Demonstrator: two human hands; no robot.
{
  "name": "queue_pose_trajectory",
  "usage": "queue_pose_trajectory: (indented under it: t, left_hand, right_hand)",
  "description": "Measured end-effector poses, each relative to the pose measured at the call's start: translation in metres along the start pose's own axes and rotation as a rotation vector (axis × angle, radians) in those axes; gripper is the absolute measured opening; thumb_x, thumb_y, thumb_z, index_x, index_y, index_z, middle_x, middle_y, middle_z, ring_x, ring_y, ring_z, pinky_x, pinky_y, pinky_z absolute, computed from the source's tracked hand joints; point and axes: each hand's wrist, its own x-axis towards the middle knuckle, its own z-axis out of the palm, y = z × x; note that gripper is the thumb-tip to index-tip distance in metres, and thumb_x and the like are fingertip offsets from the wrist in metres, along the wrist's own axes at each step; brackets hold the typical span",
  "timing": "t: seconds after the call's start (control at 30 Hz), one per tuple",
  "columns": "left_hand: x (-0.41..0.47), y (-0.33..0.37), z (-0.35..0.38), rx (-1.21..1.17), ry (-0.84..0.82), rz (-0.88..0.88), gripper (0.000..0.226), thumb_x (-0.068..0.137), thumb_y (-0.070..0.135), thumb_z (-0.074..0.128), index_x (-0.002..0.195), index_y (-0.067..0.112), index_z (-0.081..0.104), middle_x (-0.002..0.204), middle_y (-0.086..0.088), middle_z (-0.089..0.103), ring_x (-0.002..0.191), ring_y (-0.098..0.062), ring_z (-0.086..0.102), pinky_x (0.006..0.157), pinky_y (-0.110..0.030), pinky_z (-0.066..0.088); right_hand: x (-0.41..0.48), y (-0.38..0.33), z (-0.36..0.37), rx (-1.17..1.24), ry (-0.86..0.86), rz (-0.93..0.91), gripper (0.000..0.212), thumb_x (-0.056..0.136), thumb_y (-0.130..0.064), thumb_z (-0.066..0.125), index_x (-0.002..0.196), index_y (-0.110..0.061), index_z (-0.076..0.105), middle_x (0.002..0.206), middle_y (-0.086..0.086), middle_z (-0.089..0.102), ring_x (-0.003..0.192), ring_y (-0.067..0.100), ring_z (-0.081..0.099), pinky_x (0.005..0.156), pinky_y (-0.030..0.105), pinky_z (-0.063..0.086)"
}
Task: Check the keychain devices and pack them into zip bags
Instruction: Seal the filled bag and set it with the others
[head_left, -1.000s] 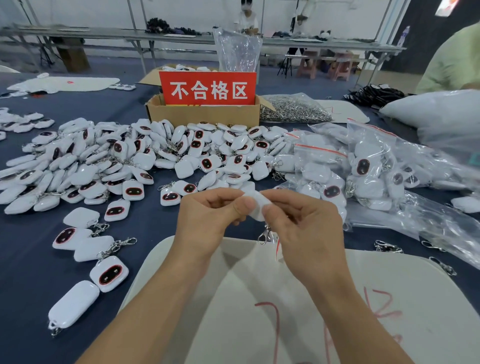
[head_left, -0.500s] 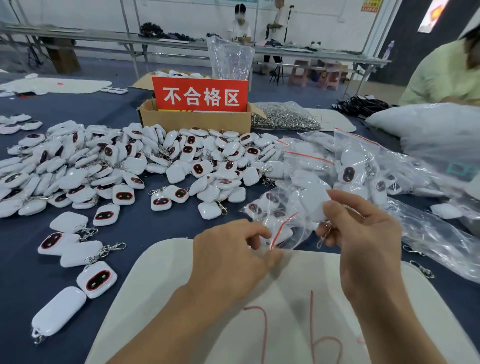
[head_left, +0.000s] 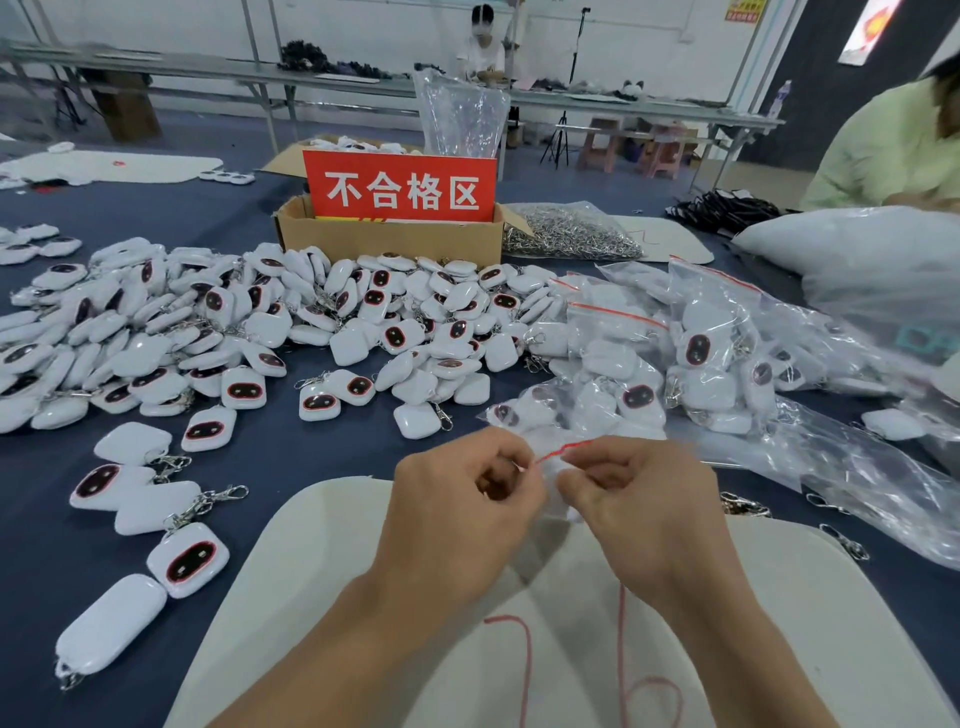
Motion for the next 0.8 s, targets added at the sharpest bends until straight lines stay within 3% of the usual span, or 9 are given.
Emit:
queue_pose_trajectory:
  t: [0.07,0.17,0.27,0.37,0.43,0.5,0.63,0.7,0.8]
  left_hand:
    - [-0.004,0.002,0.000,-0.044,-0.108,0.057,0.009,0.079,0.026,0.078,0.078,0.030,0.070,0.062,0.013,0.064,0.051,-0.005,0.053,0.053,-0.010,0.040]
    - [-0.005,0.004,-0.002,-0.103,-0.276,0.061,0.003,0.079,0.030,0.073,0.077,0.030,0.071,0.061,0.013,0.063,0.051,0.000,0.049,0.054,-0.009,0.038]
    - [0.005,-0.003,-0.004,0.007,-0.305,-0.039,0.004,0.082,0.036,0.074,0.079,0.036,0.072,0.062,0.017,0.064,0.055,0.000,0.054,0.056,-0.015,0.042]
    - [0.015,-0.010,-0.006,0.300,-0.192,-0.158,0.007,0.085,0.037,0.072,0.082,0.042,0.069,0.065,0.026,0.064,0.067,-0.001,0.061,0.060,-0.023,0.046]
    - [0.017,-0.014,-0.007,0.395,-0.153,-0.188,0.009,0.086,0.035,0.069,0.078,0.040,0.068,0.064,0.031,0.061,0.072,0.004,0.058,0.055,-0.020,0.037]
    - [0.017,-0.015,-0.007,0.433,-0.152,-0.195,0.011,0.086,0.034,0.067,0.078,0.042,0.067,0.066,0.037,0.058,0.076,0.009,0.056,0.054,-0.018,0.032]
    - [0.015,-0.011,-0.010,0.369,-0.206,-0.152,0.007,0.080,0.045,0.067,0.086,0.050,0.067,0.067,0.030,0.063,0.076,0.004,0.059,0.056,-0.019,0.034]
    - [0.012,-0.010,-0.012,0.266,-0.253,-0.120,0.018,0.072,0.059,0.067,0.090,0.055,0.067,0.066,0.023,0.064,0.069,0.000,0.059,0.058,-0.019,0.037]
    - [0.007,-0.005,-0.008,0.220,-0.307,-0.082,0.033,0.063,0.074,0.069,0.080,0.046,0.071,0.065,0.021,0.063,0.062,-0.001,0.057,0.056,-0.014,0.036]
  right_hand:
    - [0.000,0.004,0.005,-0.133,0.003,0.004,0.029,0.085,-0.015,0.075,0.059,-0.026,0.067,0.054,-0.020,0.066,0.052,-0.006,0.059,0.053,0.009,0.043]
    - [0.004,0.009,0.006,-0.323,0.135,0.019,0.025,0.086,-0.019,0.066,0.063,-0.019,0.057,0.052,-0.005,0.060,0.052,0.006,0.053,0.052,0.013,0.039]
    - [0.007,0.014,-0.002,-0.283,0.247,0.020,0.029,0.089,-0.020,0.063,0.061,-0.021,0.057,0.048,-0.010,0.059,0.057,0.005,0.056,0.055,0.008,0.038]
    - [0.010,0.017,-0.004,-0.195,0.153,0.073,0.019,0.087,-0.017,0.067,0.069,-0.018,0.066,0.050,-0.013,0.062,0.050,0.007,0.053,0.051,0.010,0.040]
    - [0.010,0.017,-0.003,-0.146,0.040,0.074,0.007,0.084,-0.016,0.070,0.078,-0.017,0.067,0.056,-0.008,0.067,0.049,0.009,0.047,0.048,0.015,0.039]
    - [0.011,0.017,-0.003,-0.178,-0.032,0.009,0.009,0.082,-0.011,0.066,0.078,-0.019,0.064,0.060,-0.011,0.070,0.051,0.008,0.048,0.051,0.015,0.041]
    - [0.014,0.020,0.000,-0.166,-0.035,-0.033,0.017,0.086,-0.002,0.060,0.076,-0.016,0.060,0.053,-0.011,0.065,0.044,0.008,0.048,0.047,0.017,0.037]
    - [0.016,0.022,0.002,-0.117,-0.052,-0.013,0.021,0.088,0.001,0.058,0.077,-0.016,0.061,0.054,-0.007,0.065,0.042,0.008,0.049,0.050,0.023,0.042]
    - [0.018,0.020,0.006,-0.040,-0.108,-0.015,0.019,0.085,0.003,0.062,0.078,-0.015,0.062,0.057,0.002,0.065,0.048,0.014,0.047,0.057,0.035,0.046]
